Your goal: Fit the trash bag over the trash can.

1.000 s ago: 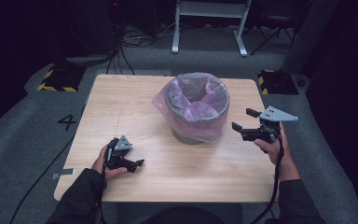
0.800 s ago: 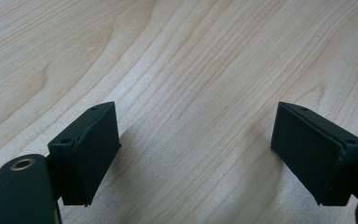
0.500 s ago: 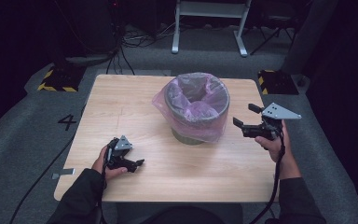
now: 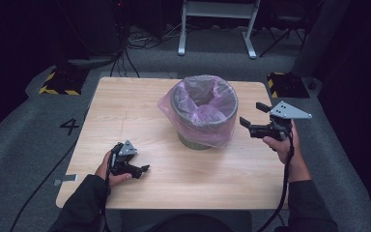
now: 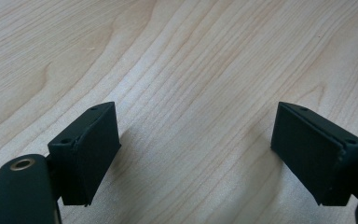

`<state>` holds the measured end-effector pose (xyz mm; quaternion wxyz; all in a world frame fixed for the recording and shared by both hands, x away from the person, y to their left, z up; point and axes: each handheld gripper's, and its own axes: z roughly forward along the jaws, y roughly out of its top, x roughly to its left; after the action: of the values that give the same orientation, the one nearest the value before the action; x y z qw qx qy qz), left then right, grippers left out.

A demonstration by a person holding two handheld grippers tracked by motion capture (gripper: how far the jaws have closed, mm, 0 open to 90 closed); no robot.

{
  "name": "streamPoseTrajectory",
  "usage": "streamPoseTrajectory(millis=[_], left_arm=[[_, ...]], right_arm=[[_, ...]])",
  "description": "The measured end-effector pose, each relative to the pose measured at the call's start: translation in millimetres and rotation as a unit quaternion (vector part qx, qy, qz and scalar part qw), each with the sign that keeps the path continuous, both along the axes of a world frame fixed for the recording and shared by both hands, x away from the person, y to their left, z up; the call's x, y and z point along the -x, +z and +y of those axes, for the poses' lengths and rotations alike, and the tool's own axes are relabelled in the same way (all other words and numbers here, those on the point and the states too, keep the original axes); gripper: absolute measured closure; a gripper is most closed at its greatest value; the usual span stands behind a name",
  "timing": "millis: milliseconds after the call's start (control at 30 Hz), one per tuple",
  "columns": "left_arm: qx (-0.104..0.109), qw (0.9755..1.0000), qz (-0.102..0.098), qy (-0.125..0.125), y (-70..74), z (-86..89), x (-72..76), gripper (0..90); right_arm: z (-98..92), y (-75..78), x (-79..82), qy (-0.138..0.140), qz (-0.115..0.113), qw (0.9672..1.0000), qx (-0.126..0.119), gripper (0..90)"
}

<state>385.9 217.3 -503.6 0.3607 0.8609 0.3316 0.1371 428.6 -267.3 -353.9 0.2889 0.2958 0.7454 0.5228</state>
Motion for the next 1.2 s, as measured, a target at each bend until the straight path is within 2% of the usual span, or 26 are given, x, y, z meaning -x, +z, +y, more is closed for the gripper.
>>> streamPoseTrajectory(millis=[767, 1200], left_arm=[[0.000, 1.0000, 0.000, 0.000, 0.0, 0.0, 0.0, 15.1], [0.000, 1.0000, 0.000, 0.000, 0.0, 0.0, 0.0, 15.1]], right_arm=[[16.7, 24.1, -8.2, 0.012, -0.010, 0.9997, 0.020, 15.5], [24.5, 32.6, -14.1, 0.019, -0.008, 0.9996, 0.020, 15.5]])
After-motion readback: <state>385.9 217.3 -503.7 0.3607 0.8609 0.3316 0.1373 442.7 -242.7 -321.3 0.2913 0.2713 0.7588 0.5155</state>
